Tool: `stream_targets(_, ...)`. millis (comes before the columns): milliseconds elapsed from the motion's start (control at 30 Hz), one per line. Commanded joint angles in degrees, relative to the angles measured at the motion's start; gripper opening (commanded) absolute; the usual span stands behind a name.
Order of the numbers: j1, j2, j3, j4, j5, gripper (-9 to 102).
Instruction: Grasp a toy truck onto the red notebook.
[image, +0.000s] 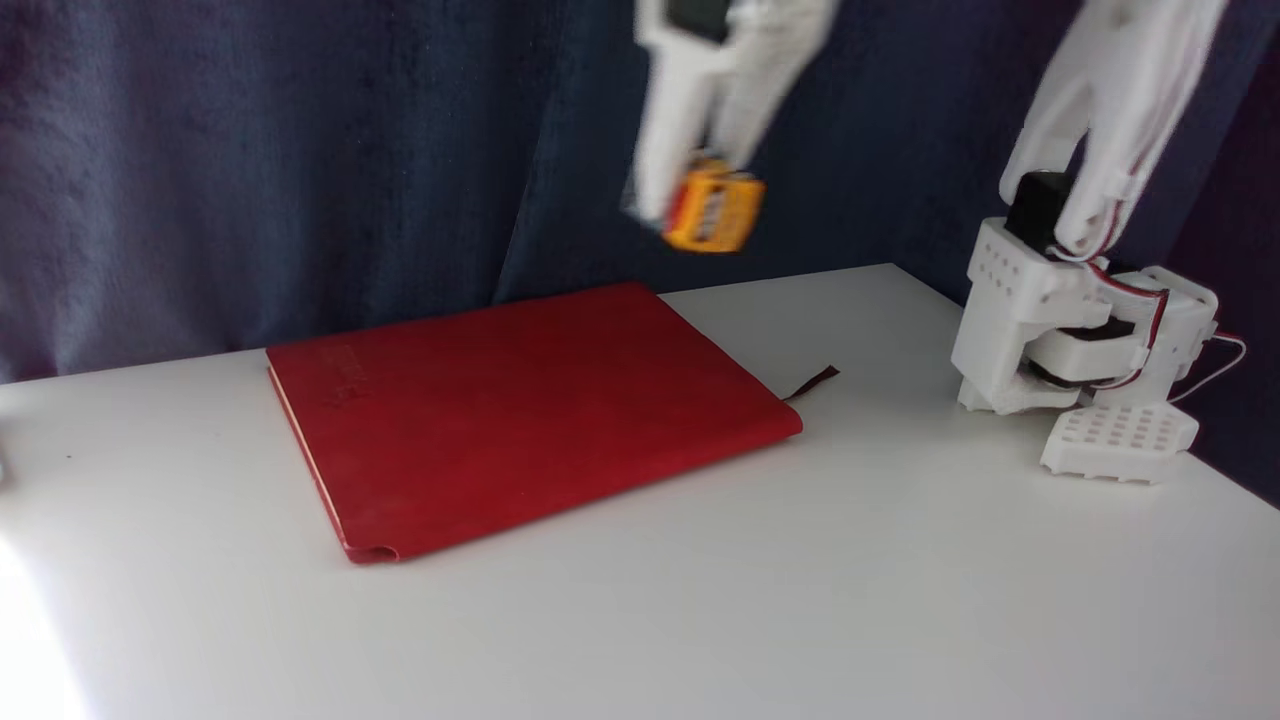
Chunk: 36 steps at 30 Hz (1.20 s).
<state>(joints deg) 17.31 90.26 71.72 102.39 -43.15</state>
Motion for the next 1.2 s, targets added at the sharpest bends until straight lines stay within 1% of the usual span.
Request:
stream_targets(0, 5.45, -4.66, -2.99, 0.00, -2.99, 0)
stream_targets(167, 10.28, -9.23, 2.20, -3.08, -9.14, 0)
stream_targets(333, 12.48, -18.37, 0.53, -3.34, -12.39, 0)
stream_targets(433, 12.48, -19.07, 1.23, -3.43, -14.33, 0)
stream_targets(800, 4.66, -19.16, 2.64, -2.11, -14.15, 0)
stream_targets(1000, 0.79, -23.20, -1.49, -0.97, -13.71, 1)
stream_targets(1167, -0.09, -27.07, -6.86, -0.09, -13.27, 1)
